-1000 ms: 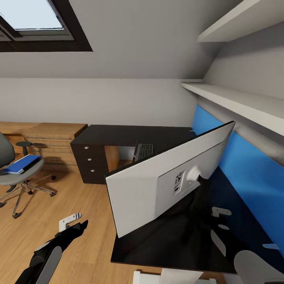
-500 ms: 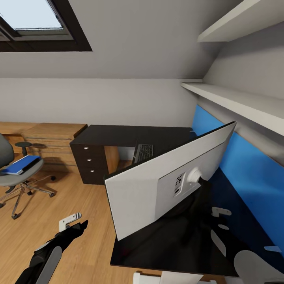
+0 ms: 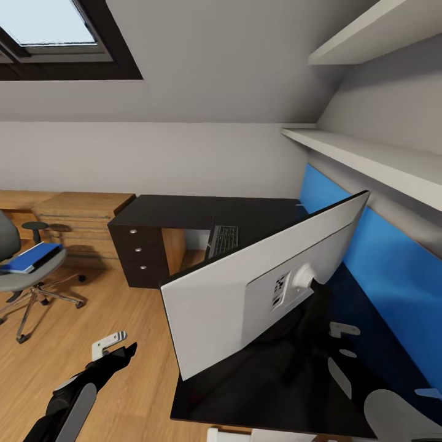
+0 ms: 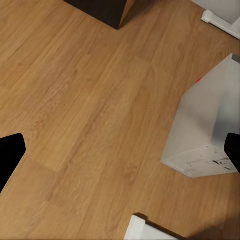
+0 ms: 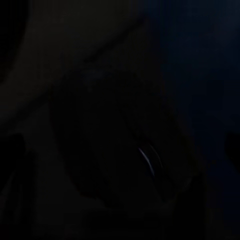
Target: In the bedroom, organize the workspace by keeping the computer under the desk, ensuring the monitor is on the desk, placing the keyboard on the desk next to the monitor, placing the mouse on the desk next to the keyboard, moving the folder from the swivel chair onto the desk next to the mouse, stacking the notebook on top of the folder with the pen on top of the notebook, and positioning the swivel chair next to the desk.
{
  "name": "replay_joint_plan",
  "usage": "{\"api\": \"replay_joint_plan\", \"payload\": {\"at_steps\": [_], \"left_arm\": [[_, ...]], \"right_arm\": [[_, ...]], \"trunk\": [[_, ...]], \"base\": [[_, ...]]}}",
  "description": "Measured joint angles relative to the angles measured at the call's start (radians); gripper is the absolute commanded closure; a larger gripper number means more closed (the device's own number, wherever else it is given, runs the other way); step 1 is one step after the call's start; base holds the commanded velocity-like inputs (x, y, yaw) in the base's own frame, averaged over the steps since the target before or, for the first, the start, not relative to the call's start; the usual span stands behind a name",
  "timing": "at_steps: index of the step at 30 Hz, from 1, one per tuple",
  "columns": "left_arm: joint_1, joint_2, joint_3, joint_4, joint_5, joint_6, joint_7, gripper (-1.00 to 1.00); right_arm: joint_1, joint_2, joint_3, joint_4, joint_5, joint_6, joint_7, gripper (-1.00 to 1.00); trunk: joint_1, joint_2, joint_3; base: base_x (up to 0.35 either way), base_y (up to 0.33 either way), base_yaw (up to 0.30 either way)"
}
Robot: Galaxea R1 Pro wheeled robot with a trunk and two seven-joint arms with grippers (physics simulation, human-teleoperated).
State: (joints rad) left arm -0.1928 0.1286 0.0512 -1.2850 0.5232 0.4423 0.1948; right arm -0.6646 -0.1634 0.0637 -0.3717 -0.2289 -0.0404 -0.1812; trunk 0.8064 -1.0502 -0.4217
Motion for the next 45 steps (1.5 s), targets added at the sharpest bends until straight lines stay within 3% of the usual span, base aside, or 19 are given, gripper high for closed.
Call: {"api": "replay_joint_plan", "payload": {"at_steps": [45], "left_arm": [[0.0,0.0,0.0,0.0,0.0,0.0,0.0,-1.0]], "right_arm": [[-0.002,-0.011,-0.001,-0.006,0.0,0.044,0.001,-1.0]], "trunk": [[0.0,0.0,0.0]], "base": [[0.0,0.0,0.0]]}}
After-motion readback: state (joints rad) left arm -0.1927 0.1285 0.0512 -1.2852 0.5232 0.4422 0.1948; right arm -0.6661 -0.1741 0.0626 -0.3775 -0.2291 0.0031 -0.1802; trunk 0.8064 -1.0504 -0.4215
